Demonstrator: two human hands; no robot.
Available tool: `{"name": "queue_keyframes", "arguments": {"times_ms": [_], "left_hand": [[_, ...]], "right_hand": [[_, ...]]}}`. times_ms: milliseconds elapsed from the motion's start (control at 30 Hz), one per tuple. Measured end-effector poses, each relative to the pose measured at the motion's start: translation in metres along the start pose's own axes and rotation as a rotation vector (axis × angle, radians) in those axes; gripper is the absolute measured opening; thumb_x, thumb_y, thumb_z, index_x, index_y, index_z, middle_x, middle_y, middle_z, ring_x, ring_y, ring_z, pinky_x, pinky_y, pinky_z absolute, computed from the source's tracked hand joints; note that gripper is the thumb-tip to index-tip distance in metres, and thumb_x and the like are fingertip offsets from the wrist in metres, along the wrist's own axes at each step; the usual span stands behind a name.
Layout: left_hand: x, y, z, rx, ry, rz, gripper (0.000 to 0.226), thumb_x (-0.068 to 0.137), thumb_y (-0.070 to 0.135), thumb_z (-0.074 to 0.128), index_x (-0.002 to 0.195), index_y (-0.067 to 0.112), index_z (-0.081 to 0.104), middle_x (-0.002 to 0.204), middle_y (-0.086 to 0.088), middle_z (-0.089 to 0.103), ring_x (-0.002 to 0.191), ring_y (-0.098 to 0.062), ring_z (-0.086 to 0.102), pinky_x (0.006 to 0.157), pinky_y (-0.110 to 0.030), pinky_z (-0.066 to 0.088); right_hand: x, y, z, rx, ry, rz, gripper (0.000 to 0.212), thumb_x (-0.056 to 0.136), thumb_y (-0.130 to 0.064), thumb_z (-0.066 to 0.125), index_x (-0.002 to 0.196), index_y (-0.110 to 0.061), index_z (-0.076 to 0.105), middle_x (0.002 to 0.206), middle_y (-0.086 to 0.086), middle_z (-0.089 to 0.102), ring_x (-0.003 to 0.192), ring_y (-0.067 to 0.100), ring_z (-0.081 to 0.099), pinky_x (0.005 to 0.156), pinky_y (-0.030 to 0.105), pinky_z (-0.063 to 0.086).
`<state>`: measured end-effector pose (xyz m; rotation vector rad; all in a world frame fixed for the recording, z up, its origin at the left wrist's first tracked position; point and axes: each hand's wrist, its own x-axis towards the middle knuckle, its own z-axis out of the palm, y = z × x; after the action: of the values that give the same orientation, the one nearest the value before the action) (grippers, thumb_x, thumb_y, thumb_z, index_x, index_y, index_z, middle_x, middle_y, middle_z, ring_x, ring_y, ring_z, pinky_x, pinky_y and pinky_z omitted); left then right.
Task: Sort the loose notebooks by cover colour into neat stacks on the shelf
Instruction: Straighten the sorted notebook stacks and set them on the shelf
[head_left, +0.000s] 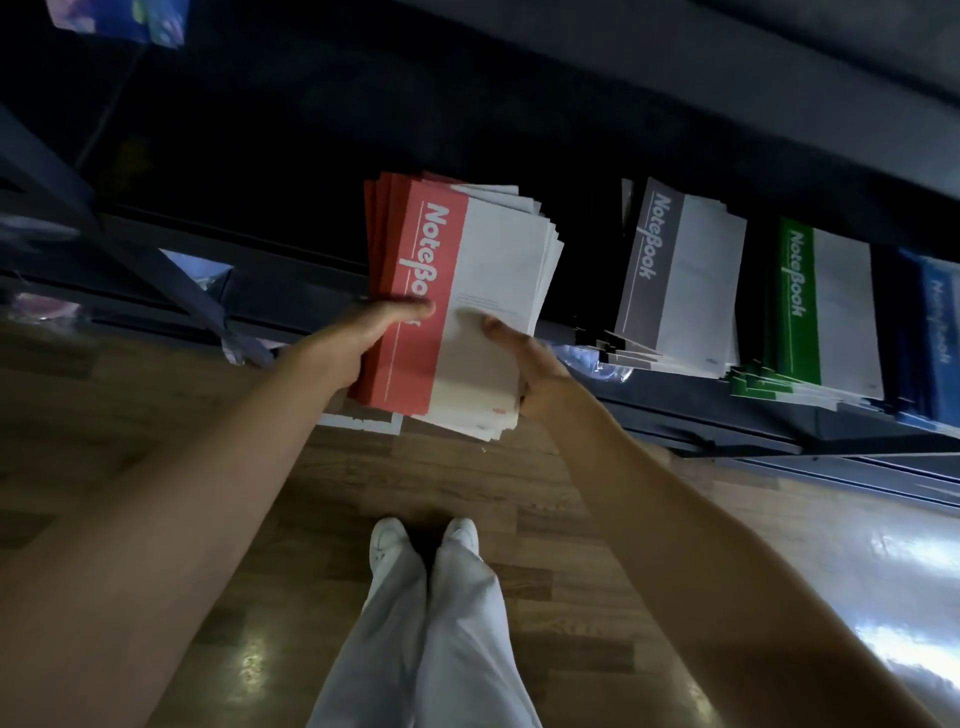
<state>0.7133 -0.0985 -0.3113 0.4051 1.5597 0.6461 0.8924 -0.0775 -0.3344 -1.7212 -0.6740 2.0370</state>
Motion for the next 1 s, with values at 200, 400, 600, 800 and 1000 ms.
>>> {"name": "queue_keyframes", "arguments": {"times_ms": [200, 400, 600, 800, 1000], "left_hand": [[-0.035, -0.066, 0.002, -0.249, 0.063, -0.005, 0.040, 0.080, 0.016, 0.070, 0.116, 0.019, 0.052, 0.100, -0.003, 0.060, 0.095, -0.022, 0.055, 0.086, -0.040, 0.041], [-0.086, -0.131, 0.006, -0.344, 0.153, 0.073, 0.036, 0.080, 0.015, 0.071, 0.104, 0.028, 0.048, 0.099, 0.002, 0.059, 0.103, -0.022, 0.053, 0.088, -0.039, 0.039], [-0.164, -0.134, 0.034, -0.432, 0.307, 0.337, 0.056, 0.080, 0.021, 0.070, 0.130, 0.019, 0.045, 0.100, 0.005, 0.060, 0.100, -0.020, 0.055, 0.087, -0.038, 0.042], [-0.254, -0.075, 0.060, -0.483, 0.447, 0.745, 0.024, 0.085, 0.017, 0.067, 0.107, 0.009, 0.061, 0.087, 0.003, 0.067, 0.080, -0.015, 0.064, 0.086, -0.039, 0.051], [-0.311, 0.025, 0.072, -0.430, 0.451, 1.088, 0.010, 0.086, 0.007, 0.064, 0.096, 0.010, 0.064, 0.066, 0.012, 0.068, 0.061, 0.002, 0.064, 0.060, -0.016, 0.051]], "right_hand": [[-0.012, 0.030, -0.006, -0.163, -0.052, -0.067, 0.022, 0.082, -0.002, 0.069, 0.103, 0.000, 0.064, 0.076, 0.003, 0.071, 0.060, 0.011, 0.067, 0.050, 0.020, 0.052], [-0.047, 0.060, -0.010, -0.365, -0.235, -0.113, 0.057, 0.062, -0.008, 0.083, 0.112, 0.003, 0.059, 0.111, 0.013, 0.068, 0.090, 0.026, 0.069, 0.083, 0.042, 0.056], [-0.117, 0.047, -0.023, -0.564, -0.253, -0.337, 0.105, 0.031, -0.046, 0.090, 0.122, -0.009, 0.054, 0.113, 0.006, 0.067, 0.099, 0.025, 0.067, 0.084, 0.047, 0.055], [-0.229, -0.024, -0.031, -0.588, -0.269, -0.703, 0.060, 0.069, -0.011, 0.082, 0.121, -0.005, 0.053, 0.112, 0.006, 0.065, 0.098, 0.021, 0.064, 0.078, 0.033, 0.055], [-0.311, -0.116, -0.035, -0.524, -0.274, -1.050, 0.066, 0.060, -0.019, 0.087, 0.118, -0.004, 0.058, 0.109, 0.003, 0.068, 0.092, 0.012, 0.067, 0.076, 0.028, 0.057]]}}
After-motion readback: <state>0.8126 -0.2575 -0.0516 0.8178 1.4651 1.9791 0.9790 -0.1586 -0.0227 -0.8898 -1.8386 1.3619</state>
